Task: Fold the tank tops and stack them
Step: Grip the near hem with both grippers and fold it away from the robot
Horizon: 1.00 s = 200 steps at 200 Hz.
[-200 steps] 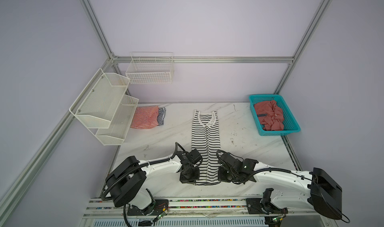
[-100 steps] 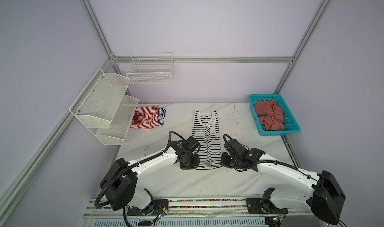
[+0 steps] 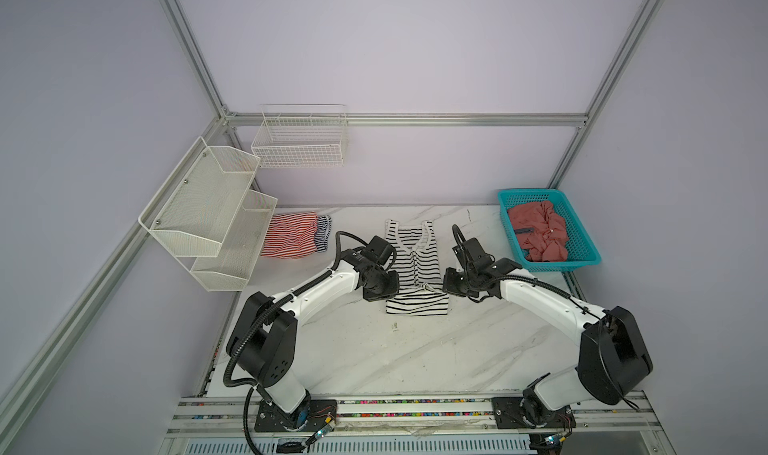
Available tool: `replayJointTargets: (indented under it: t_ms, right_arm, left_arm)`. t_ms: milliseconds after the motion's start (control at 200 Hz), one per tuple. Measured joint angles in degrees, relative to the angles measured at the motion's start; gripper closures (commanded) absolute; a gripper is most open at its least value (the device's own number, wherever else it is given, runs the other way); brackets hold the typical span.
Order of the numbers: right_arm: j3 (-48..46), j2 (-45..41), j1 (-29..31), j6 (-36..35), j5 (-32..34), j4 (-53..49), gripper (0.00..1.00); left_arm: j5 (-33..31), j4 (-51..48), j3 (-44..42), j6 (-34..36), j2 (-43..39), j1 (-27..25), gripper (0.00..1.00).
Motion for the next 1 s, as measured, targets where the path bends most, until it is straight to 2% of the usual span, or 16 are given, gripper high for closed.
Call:
replayJointTargets:
  t_ms: [420,1000]
  right_arm:
    - [12.5,14.8,-6.3,-8.0,-6.5,1.5,1.00]
    - [21.0,28.5,-9.3,-10.4,-12.1,3.8,1.00]
  left_arm:
    - [0.8,0.9,8.7,2.3,8.7,5.2,1.00]
    - [3.5,0.9,19.0,4.5,21.3,9.5,1.00]
